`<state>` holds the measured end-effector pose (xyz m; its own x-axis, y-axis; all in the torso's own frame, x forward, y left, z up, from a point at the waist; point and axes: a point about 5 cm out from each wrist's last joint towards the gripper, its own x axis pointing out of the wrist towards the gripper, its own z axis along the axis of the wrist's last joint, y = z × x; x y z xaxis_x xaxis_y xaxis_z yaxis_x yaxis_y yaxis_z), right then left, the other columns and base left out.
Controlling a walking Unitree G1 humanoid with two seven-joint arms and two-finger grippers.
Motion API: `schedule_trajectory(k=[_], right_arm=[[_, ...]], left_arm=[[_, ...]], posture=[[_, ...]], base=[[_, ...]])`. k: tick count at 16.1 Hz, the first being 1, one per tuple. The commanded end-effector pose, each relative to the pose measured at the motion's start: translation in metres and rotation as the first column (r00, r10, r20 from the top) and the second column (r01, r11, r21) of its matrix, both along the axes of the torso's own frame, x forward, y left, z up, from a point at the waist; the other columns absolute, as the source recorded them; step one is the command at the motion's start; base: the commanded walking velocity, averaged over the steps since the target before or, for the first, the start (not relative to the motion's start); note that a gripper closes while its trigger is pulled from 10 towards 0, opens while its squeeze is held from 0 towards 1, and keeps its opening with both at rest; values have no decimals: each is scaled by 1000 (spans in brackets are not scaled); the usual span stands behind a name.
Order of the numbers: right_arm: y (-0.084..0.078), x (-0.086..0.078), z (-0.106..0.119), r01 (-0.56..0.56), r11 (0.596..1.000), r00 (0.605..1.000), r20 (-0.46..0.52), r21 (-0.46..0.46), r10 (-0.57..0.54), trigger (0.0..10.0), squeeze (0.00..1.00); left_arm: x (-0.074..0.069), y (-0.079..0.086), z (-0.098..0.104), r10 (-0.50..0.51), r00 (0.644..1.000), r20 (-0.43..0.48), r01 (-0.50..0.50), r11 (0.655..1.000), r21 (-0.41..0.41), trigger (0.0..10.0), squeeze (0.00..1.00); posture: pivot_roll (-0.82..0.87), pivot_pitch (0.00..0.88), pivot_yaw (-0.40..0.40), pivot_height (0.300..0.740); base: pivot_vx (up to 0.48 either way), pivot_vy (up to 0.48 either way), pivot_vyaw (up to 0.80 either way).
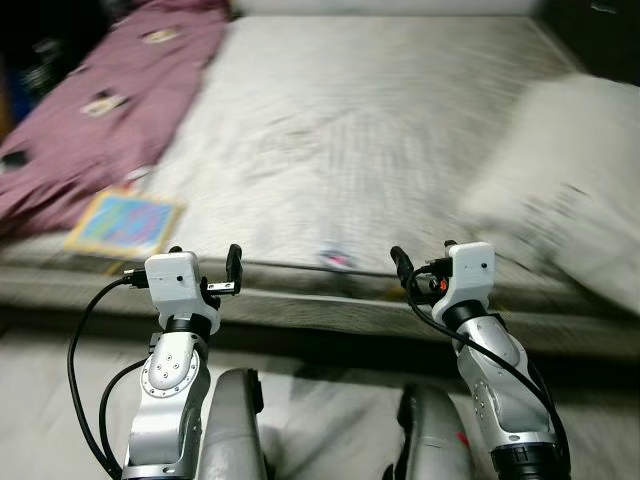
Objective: Clean up the room
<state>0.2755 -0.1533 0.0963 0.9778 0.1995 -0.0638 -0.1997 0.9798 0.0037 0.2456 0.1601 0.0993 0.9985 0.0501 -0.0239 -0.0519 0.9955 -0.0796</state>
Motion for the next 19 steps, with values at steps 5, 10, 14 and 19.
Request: schedule_trajectory(k=[5, 10, 14, 19], right_arm=[[8, 7, 6, -37, 999, 999, 15, 10, 37, 10000, 0], [7, 8, 6, -37, 999, 999, 15, 16, 37, 10000, 0], [9, 8, 6, -60, 998, 998, 18, 29, 59, 10000, 0], [15, 6, -4, -151, 988, 987, -60, -9, 150, 10000, 0]], left_arm=[[0, 4, 3, 23, 1000, 12, -23, 1000, -10, 10000, 0], [3, 0, 3, 14, 1000, 9, -14, 1000, -22, 10000, 0], [1, 2, 2, 36, 999, 6, -36, 999, -31, 10000, 0], [-5, 4, 1, 48, 999, -2, -48, 998, -27, 10000, 0]], posture=[[-14, 14, 8, 581], [-16, 6, 5, 581], [-8, 6, 0, 561], [4, 16, -16, 522]], base=[[296, 0, 0], [118, 0, 0], [0, 0, 0], [0, 0, 0]])
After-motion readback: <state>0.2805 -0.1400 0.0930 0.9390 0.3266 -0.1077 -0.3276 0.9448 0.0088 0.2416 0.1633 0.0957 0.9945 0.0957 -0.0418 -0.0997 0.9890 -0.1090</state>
